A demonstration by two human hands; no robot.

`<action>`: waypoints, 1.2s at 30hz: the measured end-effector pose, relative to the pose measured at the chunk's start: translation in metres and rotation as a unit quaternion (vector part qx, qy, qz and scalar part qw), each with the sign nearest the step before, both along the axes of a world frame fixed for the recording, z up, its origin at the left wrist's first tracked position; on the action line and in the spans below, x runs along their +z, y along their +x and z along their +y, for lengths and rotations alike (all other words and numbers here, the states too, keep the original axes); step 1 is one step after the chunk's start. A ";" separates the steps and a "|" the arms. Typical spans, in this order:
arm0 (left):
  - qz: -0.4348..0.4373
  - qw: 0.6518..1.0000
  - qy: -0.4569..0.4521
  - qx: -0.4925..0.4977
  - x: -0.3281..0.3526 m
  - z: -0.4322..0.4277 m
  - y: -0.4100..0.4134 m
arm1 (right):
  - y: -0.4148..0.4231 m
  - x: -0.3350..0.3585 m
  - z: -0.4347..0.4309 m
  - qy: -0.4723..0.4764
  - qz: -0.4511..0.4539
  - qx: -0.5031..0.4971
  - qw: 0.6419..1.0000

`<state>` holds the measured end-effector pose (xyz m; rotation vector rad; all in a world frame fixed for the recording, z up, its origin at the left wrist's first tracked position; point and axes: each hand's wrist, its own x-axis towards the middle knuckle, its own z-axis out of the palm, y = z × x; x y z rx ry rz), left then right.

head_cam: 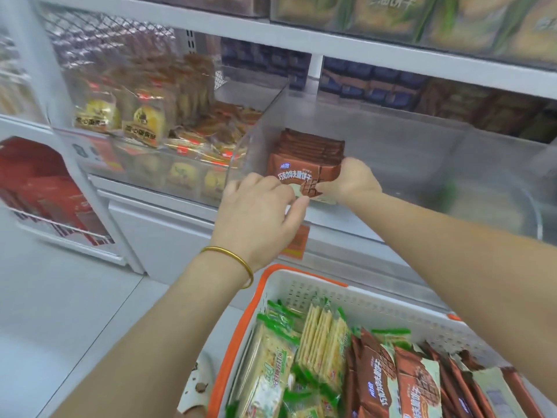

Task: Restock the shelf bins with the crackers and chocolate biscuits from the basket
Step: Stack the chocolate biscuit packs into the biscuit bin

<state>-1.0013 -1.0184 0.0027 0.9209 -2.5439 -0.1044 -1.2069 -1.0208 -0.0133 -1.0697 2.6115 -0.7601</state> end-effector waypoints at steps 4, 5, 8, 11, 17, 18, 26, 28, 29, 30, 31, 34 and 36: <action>0.008 1.000 -0.005 0.006 -0.001 0.001 -0.003 | 0.000 -0.007 -0.003 0.002 -0.025 -0.027 0.999; 0.014 1.000 -0.005 0.008 -0.001 0.001 -0.003 | 0.002 -0.008 -0.006 -0.015 -0.036 -0.038 0.999; 0.014 1.000 0.003 0.007 -0.001 0.002 -0.004 | 0.006 -0.006 -0.011 -0.071 -0.104 -0.070 0.990; 0.017 1.000 0.003 0.004 -0.001 0.004 -0.004 | 0.010 -0.002 -0.007 -0.098 -0.163 -0.099 0.977; 0.023 1.000 -0.012 -0.007 -0.001 0.005 -0.003 | 0.014 0.006 0.000 -0.074 -0.190 -0.107 0.973; 0.026 1.000 -0.015 -0.010 -0.002 0.006 -0.003 | 0.015 0.007 0.000 -0.069 -0.191 -0.108 0.973; 0.147 0.975 -0.132 -0.098 0.005 0.059 -0.009 | 0.031 0.062 0.043 -0.180 -0.224 -0.058 0.956; 0.180 0.964 -0.131 -0.145 0.007 0.089 -0.013 | 0.045 0.083 0.088 -0.259 -0.206 0.011 0.944; 0.183 0.961 -0.127 -0.166 0.006 0.103 -0.015 | 0.054 0.091 0.118 -0.290 -0.187 0.039 0.938; 0.173 0.960 -0.123 -0.184 0.003 0.114 -0.018 | 0.061 0.095 0.149 -0.313 -0.165 0.057 0.934; 0.149 0.961 -0.119 -0.199 -0.004 0.122 -0.021 | 0.068 0.095 0.181 -0.327 -0.143 0.065 0.932; 0.021 0.970 -0.086 -0.228 -0.038 0.140 -0.032 | 0.069 0.061 0.253 -0.289 -0.079 0.029 0.953; -0.062 0.969 -0.044 -0.236 -0.060 0.154 -0.038 | 0.055 0.018 0.282 -0.200 -0.070 -0.003 0.977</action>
